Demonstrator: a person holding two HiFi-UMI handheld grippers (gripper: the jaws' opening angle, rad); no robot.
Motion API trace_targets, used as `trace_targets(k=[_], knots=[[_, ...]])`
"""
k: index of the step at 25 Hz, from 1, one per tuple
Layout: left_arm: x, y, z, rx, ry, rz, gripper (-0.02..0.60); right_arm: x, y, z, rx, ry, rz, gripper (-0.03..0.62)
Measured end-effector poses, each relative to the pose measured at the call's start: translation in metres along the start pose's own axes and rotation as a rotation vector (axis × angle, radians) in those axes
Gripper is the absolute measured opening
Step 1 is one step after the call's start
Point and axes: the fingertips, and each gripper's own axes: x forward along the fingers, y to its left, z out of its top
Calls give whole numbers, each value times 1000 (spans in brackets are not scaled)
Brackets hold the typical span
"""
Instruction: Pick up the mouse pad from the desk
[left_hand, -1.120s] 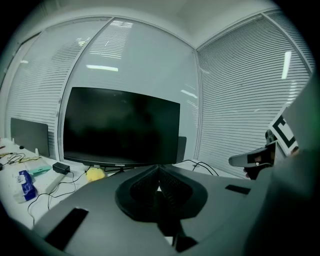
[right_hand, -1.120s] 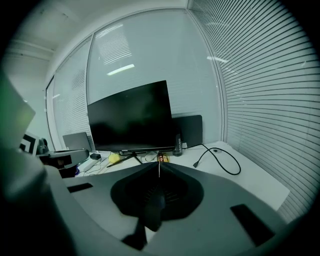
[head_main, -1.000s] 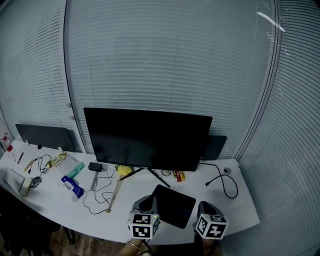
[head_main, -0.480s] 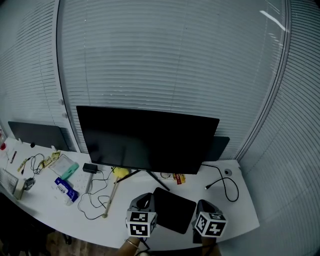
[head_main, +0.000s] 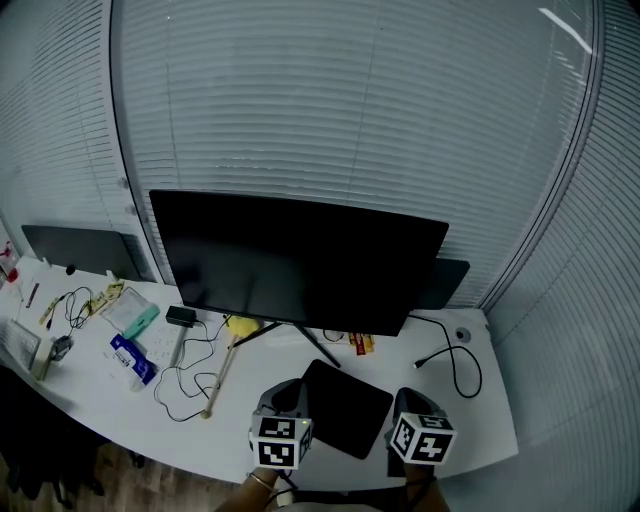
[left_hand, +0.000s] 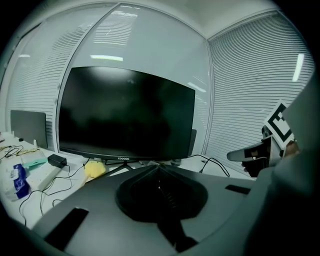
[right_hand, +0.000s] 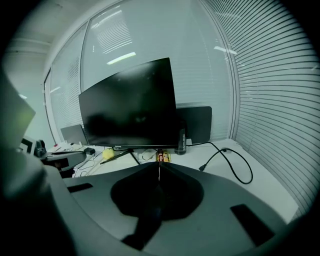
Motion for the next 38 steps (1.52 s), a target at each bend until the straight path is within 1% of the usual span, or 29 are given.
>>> trace_targets(k=[5,15,21,28,34,38], knots=[[4,-1,7,5,-4,31,17,8,-2,9,-21,-2,33,34],[8,-5,-9,-13,39,63,17,18,-7,-1,-28,37,59,34],[10,-6,-27,-32,92,80,17,26,-13,-17,-17,87,63,34],[18,-12,-69,-44,171,104,17,40,-26,-57,13,158,79,34],[16,-14,-93,-69,232,108,18,41,-32,-84,29,229,76,34],[20,-12,-100,-70,243,114,18,46,-34,-93,33,248,76,34]])
